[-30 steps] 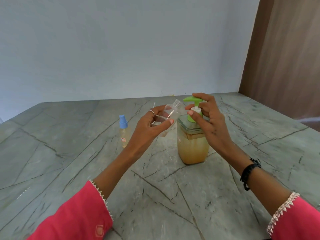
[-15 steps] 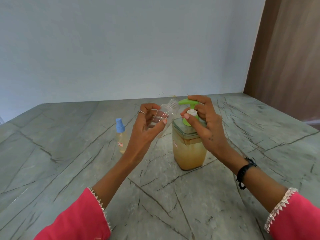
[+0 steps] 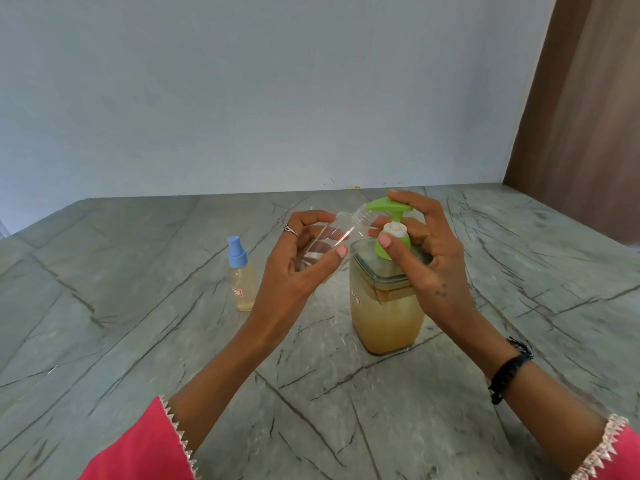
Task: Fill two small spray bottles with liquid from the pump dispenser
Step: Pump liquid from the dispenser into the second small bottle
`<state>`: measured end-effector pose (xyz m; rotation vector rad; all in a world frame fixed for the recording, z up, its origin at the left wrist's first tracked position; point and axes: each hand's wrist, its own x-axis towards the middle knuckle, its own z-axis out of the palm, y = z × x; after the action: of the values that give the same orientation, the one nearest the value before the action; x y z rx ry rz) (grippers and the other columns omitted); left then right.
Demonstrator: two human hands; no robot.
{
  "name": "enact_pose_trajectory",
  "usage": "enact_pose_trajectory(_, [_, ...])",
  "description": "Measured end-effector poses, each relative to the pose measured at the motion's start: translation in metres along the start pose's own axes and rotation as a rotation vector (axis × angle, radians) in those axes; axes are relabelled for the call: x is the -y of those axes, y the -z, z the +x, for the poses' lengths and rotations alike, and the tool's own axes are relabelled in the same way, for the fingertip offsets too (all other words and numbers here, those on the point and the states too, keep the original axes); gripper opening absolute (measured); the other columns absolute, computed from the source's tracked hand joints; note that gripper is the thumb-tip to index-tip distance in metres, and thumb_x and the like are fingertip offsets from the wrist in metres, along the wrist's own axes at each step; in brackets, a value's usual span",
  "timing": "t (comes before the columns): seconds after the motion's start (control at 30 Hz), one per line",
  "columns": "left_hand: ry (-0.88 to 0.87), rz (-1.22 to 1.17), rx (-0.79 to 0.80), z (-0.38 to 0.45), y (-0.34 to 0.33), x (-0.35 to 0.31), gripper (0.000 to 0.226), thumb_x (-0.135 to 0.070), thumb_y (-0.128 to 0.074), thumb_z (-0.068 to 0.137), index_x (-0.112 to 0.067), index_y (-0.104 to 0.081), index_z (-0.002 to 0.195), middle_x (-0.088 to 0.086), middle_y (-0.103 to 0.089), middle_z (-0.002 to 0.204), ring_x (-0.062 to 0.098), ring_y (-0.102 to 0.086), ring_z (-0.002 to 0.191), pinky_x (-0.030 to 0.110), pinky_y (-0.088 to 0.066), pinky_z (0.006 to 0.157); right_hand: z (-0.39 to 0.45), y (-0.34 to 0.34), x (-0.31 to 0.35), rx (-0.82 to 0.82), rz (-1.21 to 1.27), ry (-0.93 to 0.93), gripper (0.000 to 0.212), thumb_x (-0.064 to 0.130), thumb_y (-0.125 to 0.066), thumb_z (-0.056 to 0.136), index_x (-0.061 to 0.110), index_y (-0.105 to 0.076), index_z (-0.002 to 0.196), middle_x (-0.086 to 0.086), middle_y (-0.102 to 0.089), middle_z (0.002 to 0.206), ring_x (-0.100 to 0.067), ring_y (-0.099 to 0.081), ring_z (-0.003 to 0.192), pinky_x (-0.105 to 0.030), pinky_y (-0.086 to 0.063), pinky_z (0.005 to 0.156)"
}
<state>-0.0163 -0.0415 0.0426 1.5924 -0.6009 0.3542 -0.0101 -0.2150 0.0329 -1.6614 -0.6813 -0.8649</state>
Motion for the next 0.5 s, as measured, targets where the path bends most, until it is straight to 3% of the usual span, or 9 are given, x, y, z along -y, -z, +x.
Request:
enact_pose_trajectory(0.1, [-0.006, -0.008, -0.001, -0.0001, 0.0002, -0.001, 0.041, -0.041, -0.06, 0.072, -0.025, -0.052, 0.108, 0.006, -0.064, 0.111, 0.015, -0.064, 0.101, 0.024, -0.054, 0.08, 0.0004, 0.0003, 0.0024, 0.017, 0.011, -0.019, 0.019, 0.022, -0.056, 0.089, 0.029, -0.064, 0.105, 0.026, -0.05, 0.125, 0.002, -0.06, 0.104, -0.011, -0.046, 0.083])
enact_pose_trajectory(0.17, [-0.005, -0.015, -0.006, -0.0005, 0.0006, -0.0008, 0.039, -0.041, -0.061, 0.072, -0.027, -0.053, 0.107, -0.001, -0.065, 0.108, 0.012, -0.064, 0.101, 0.022, -0.053, 0.08, -0.0001, 0.0004, 0.0052, 0.022, 0.049, -0.035, 0.033, 0.018, -0.059, 0.09, 0.042, -0.056, 0.112, 0.006, -0.063, 0.117, -0.003, -0.065, 0.098, -0.013, -0.047, 0.082])
enact_pose_trajectory(0.2, [-0.005, -0.015, -0.01, -0.0006, 0.0008, -0.0008, 0.038, -0.041, -0.061, 0.071, -0.029, -0.054, 0.106, -0.006, -0.066, 0.106, 0.01, -0.064, 0.1, 0.02, -0.052, 0.078, -0.0005, 0.0005, 0.0058, 0.024, 0.063, -0.04, 0.038, 0.017, -0.059, 0.09, 0.041, -0.051, 0.118, 0.001, -0.068, 0.109, -0.005, -0.066, 0.095, -0.014, -0.048, 0.082])
enact_pose_trajectory(0.3, [-0.008, -0.014, -0.015, -0.0007, 0.0011, -0.0012, 0.037, -0.041, -0.06, 0.071, -0.029, -0.054, 0.106, -0.011, -0.066, 0.103, 0.006, -0.063, 0.098, 0.017, -0.051, 0.077, -0.0015, 0.0007, 0.0051, 0.031, 0.061, -0.056, 0.042, 0.013, -0.059, 0.09, 0.03, -0.044, 0.125, 0.004, -0.071, 0.095, -0.005, -0.067, 0.092, -0.014, -0.048, 0.081])
enact_pose_trajectory(0.43, [-0.012, 0.005, -0.013, -0.0006, 0.0019, -0.0019, 0.041, -0.042, -0.06, 0.071, -0.026, -0.053, 0.108, 0.004, -0.064, 0.11, 0.011, -0.062, 0.101, 0.021, -0.053, 0.08, -0.0001, 0.0012, 0.0067, 0.032, 0.043, -0.048, 0.029, 0.018, -0.059, 0.089, 0.022, -0.057, 0.118, 0.018, -0.065, 0.107, 0.0, -0.065, 0.093, -0.01, -0.045, 0.081])
enact_pose_trajectory(0.5, [-0.014, 0.011, -0.021, -0.0001, 0.0024, -0.0024, 0.04, -0.043, -0.06, 0.069, -0.029, -0.053, 0.106, 0.0, -0.063, 0.109, 0.008, -0.062, 0.1, 0.02, -0.052, 0.078, 0.0014, 0.0007, 0.0096, 0.018, 0.029, -0.039, 0.029, 0.026, -0.058, 0.087, 0.044, -0.059, 0.109, 0.008, -0.065, 0.114, -0.003, -0.065, 0.091, -0.011, -0.047, 0.079])
